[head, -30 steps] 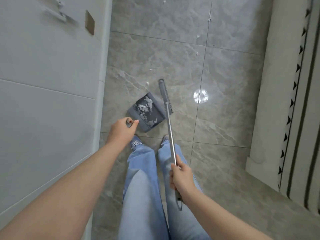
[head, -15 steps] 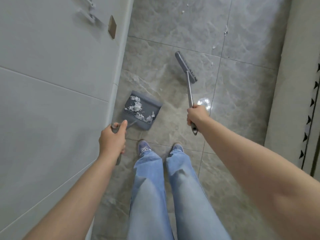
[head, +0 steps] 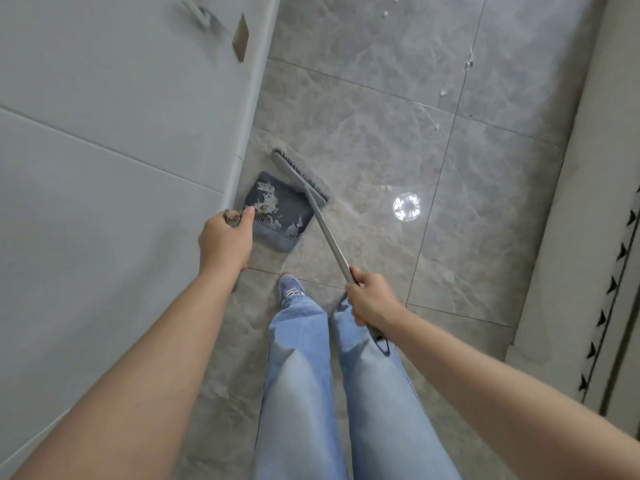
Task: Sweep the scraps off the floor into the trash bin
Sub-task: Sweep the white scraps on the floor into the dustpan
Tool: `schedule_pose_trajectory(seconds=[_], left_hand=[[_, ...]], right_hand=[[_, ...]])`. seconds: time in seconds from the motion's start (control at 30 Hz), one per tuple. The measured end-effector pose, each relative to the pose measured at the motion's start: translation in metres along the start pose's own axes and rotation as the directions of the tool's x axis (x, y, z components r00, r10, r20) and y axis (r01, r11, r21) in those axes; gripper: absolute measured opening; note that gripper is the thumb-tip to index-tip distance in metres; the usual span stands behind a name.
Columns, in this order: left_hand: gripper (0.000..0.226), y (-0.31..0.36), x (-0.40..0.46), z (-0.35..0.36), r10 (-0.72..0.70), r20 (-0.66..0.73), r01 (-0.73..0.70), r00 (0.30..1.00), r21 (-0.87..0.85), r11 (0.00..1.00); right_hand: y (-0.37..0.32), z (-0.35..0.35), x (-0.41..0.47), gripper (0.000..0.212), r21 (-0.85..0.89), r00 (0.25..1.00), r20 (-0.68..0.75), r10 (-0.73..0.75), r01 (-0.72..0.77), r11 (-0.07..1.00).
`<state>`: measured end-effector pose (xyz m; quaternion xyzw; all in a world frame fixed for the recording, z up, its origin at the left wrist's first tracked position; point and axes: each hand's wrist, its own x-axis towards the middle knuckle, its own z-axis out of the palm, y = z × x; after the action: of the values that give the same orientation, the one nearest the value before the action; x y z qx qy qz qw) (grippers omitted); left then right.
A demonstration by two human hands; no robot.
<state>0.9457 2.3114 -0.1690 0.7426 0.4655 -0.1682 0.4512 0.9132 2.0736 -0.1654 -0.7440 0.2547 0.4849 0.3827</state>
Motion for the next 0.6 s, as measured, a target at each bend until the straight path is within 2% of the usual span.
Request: schedule_pose_trajectory(seconds=[0.1,0.2,0.27,0.37,0.5,0.53,0.6], left_hand=[[0.037,-0.001,0.005,-0.001,0.006,0.007,-0.006,1.0,-0.006,1.0],[0.033,0.005,0.003,0.008,0.019,0.013,-0.019,1.0,-0.023,1.0],[0.031,0.007,0.0,0.013,0.03,0.016,-0.029,0.999,-0.023,0.999],[0.029,0.006,-0.006,0.017,0.024,0.03,-0.023,0.999,-0.024,0.999],[0.032,0.007,-0.009,0.005,-0.03,0.108,0.028,0.994,0.016,0.999],[0.032,0.006,-0.008,0.0,-0.021,0.129,0.014,0.991,0.059,0.998],[0.033,0.004,-0.003,-0.006,0.069,0.186,-0.104,0.98,0.185,0.977]], right_hand=[[0.008,0.0,-0.013,0.047,0.095,1.0,0.016,-0.01,0.009,0.995],[-0.003,0.003,0.005,0.048,-0.01,0.997,-0.037,-0.062,0.062,0.998],[-0.011,0.009,0.025,0.046,-0.022,0.998,-0.053,-0.033,0.032,0.999],[-0.013,0.023,0.035,0.031,0.06,0.999,-0.001,0.037,-0.037,0.998],[0.007,0.024,-0.004,0.031,0.222,0.998,0.053,0.016,-0.028,0.975],[0.012,0.019,-0.017,0.032,0.261,0.999,0.039,0.005,-0.015,0.965],[0.021,0.002,-0.034,0.04,0.323,1.0,-0.018,-0.013,0.018,0.946]])
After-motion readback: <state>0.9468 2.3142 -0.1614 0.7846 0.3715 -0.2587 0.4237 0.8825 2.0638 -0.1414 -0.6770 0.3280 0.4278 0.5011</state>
